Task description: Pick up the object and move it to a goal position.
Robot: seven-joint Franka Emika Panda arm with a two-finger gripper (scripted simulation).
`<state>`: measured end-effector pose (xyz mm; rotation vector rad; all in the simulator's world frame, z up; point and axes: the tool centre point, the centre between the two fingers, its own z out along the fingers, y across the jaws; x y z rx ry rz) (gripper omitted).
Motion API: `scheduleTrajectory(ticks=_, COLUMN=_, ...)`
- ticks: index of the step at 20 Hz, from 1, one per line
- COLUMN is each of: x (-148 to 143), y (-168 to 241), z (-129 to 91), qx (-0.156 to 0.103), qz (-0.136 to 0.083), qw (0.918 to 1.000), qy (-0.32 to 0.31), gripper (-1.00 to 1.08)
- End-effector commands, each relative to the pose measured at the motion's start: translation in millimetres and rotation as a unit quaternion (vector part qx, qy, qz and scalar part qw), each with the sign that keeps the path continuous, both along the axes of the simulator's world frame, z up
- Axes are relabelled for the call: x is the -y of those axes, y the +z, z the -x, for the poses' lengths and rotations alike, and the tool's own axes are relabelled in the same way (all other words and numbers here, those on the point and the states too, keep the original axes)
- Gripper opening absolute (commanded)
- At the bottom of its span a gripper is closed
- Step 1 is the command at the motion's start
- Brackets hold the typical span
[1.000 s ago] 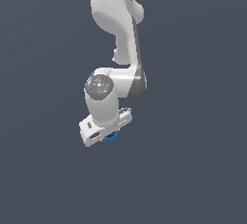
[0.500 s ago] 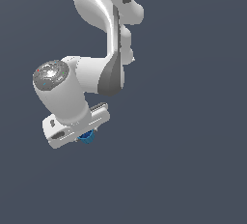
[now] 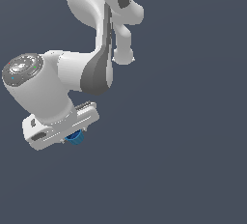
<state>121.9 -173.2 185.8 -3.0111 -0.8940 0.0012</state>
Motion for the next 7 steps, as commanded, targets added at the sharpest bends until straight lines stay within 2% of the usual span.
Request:
scheduleTrajectory(ticks=1, x=3.1, y=3.1, z=-1.8, qx=0.000, qz=0.000, qw=1.0000, qy=0.000, gripper=-1.00)
scheduleTrajectory(ticks=7, x=3.4, y=3.3, z=-2.6, qx=0.000, qz=0.000, qw=1.0000, qy=0.000, gripper=-1.00)
